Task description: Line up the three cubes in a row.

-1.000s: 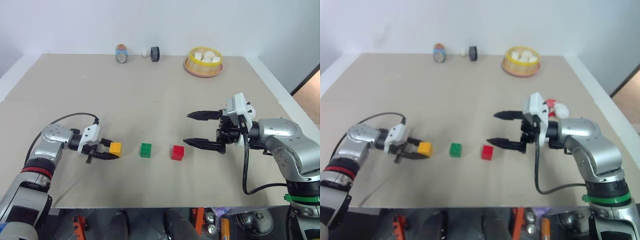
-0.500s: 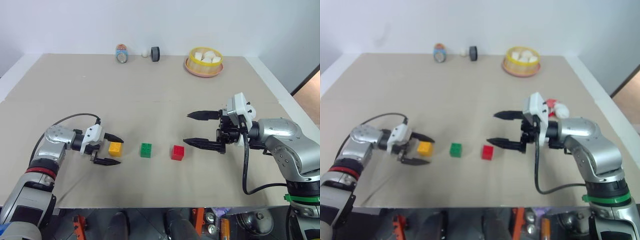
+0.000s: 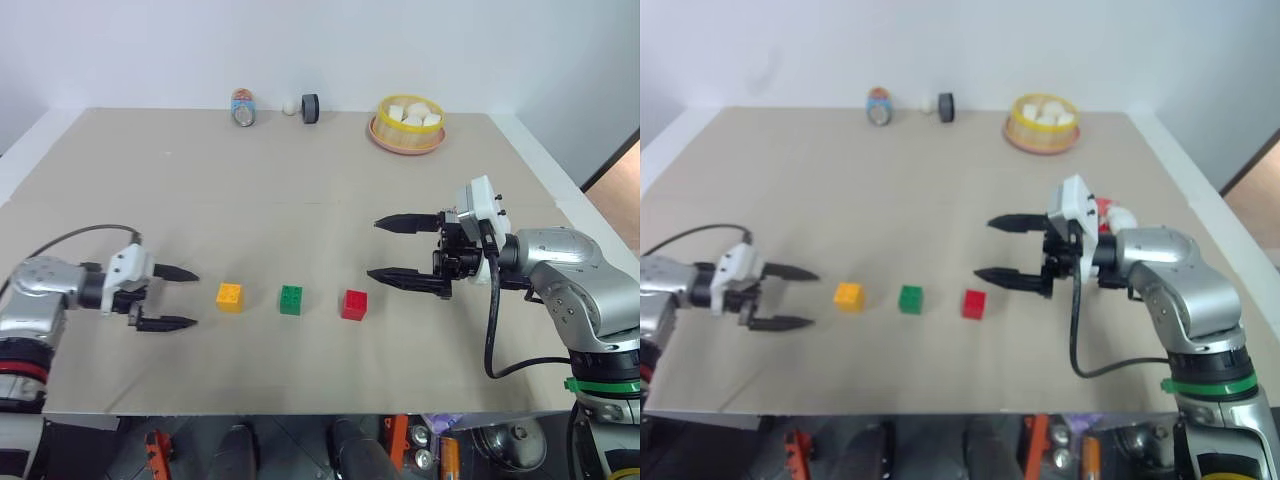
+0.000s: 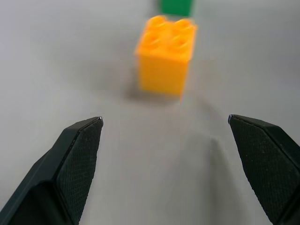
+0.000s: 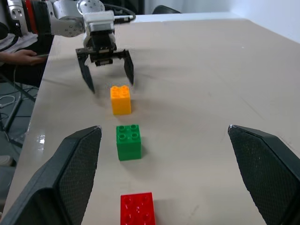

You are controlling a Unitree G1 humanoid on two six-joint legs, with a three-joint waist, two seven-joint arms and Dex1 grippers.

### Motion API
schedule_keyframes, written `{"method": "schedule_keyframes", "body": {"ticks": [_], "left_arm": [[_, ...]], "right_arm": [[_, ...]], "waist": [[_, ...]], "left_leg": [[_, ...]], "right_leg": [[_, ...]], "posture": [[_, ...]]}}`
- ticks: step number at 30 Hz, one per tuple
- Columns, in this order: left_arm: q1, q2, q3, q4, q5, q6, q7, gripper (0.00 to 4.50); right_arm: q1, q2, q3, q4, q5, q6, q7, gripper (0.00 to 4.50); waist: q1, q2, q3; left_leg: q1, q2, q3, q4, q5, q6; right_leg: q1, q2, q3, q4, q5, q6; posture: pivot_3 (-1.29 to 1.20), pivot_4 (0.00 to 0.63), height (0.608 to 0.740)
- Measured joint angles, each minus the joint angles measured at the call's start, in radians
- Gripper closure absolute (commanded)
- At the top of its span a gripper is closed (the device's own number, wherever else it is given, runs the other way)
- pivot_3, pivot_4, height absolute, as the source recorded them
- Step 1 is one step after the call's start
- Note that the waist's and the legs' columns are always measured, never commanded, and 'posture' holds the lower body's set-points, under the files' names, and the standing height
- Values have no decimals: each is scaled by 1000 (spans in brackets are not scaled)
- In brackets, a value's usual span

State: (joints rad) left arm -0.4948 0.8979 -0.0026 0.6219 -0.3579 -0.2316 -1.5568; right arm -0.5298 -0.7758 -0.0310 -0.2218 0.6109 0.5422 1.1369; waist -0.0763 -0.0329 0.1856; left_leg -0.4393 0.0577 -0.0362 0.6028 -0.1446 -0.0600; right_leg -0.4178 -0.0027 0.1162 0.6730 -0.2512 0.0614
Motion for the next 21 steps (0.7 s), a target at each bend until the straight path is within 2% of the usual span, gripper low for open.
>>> {"method": "schedule_keyframes", "body": {"ticks": [4,8,10,11,13,17,21], "left_arm": [[66,23,102,-72,-6,29,97,63],[126,-48,248,-223,-53,182,391,63],[177,-149,330,-369,-52,322,677,63],[192,-179,338,-400,-53,355,740,63],[290,-323,390,-557,-63,466,967,63],[402,-497,396,-698,-58,593,1223,63],[423,-582,406,-764,-58,618,1343,63]], "right_arm": [[-3,-3,1,37,-21,-17,1,0],[-2,1,-10,94,-76,-49,-61,0],[23,49,-29,137,-138,-68,-180,0],[38,65,-35,150,-150,-70,-213,0],[113,132,-68,177,-185,-66,-342,0],[202,209,-110,187,-216,-64,-500,0],[215,257,-147,174,-217,-64,-578,0]], "waist": [[1,0,0],[4,0,0],[4,-1,-1],[4,-2,-1],[5,-2,-1],[5,-2,-1],[4,-2,-1]], "left_leg": [[0,0,1,0,0,0],[0,1,2,1,0,0],[2,1,3,1,0,0],[2,1,3,1,0,0],[1,1,3,1,0,-1],[1,0,3,1,0,-1],[4,0,3,2,5,-2]], "right_leg": [[0,0,0,0,0,0],[0,-1,0,1,1,3],[1,-1,0,1,2,5],[2,-1,0,2,2,5],[2,-1,1,2,1,6],[0,0,2,4,2,6],[3,0,2,4,4,2]], "posture": [[0,150,740],[0,150,740],[0,150,740],[0,150,740],[0,150,740],[0,150,740],[0,150,740]]}}
